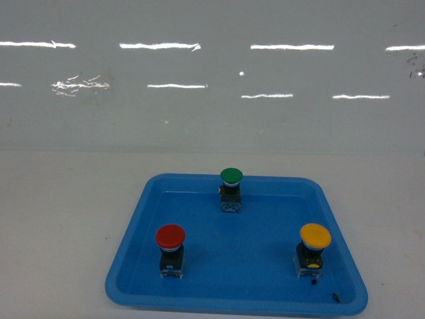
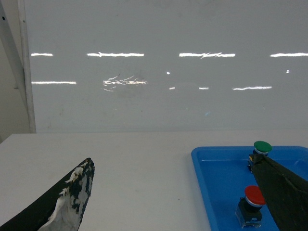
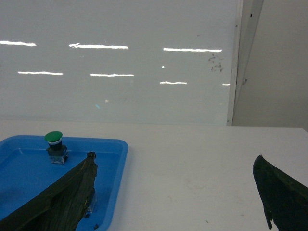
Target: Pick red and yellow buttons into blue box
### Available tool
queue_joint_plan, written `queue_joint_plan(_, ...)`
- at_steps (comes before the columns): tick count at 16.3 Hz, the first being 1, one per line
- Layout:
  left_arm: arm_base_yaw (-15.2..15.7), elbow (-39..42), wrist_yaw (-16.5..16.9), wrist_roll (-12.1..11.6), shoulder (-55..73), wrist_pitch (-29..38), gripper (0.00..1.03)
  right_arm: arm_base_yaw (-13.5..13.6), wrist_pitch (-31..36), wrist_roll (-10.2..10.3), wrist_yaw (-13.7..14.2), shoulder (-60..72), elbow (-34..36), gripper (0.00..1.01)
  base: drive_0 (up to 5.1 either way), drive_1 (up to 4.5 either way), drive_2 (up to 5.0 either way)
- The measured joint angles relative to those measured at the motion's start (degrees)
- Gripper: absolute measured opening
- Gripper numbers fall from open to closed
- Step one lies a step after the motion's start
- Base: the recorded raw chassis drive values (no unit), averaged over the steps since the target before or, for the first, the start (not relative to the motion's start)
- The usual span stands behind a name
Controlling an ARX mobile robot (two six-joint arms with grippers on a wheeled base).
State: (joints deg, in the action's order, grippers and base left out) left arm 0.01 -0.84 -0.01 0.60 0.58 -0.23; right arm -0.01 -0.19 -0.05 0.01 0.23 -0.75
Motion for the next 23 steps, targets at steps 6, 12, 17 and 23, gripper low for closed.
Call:
queue_joint_plan(6,0.0,0.0,0.0,0.0,0.0,0.02,0.98,0.0,0.0,0.0,0.0,0.0,0.0,0.98,0.0,0.0,0.0)
queue_joint_plan(12,1.7,0.0,1.9,0.22,0.24,-0.26,0.98,-0.22,-0.46,-0.09,-0.33,-0.04,0.04,0.98,0.0,0.0,0.0)
queue_joint_plan(17,-0.76,-0.55,-2.25,0.31,24.02,25.27,0.98,-3.65,19.91,-2.14,-4.83,18.82,0.02,0.98,0.0,0.0,0.0)
queue_joint_plan(23,-10.21,-19.63,-8.55,-4.66,68.41,38.62,0.98,5.05,45.2,-6.25,-6.8,70.79,-14.56,0.98,0.0,0.0,0.0)
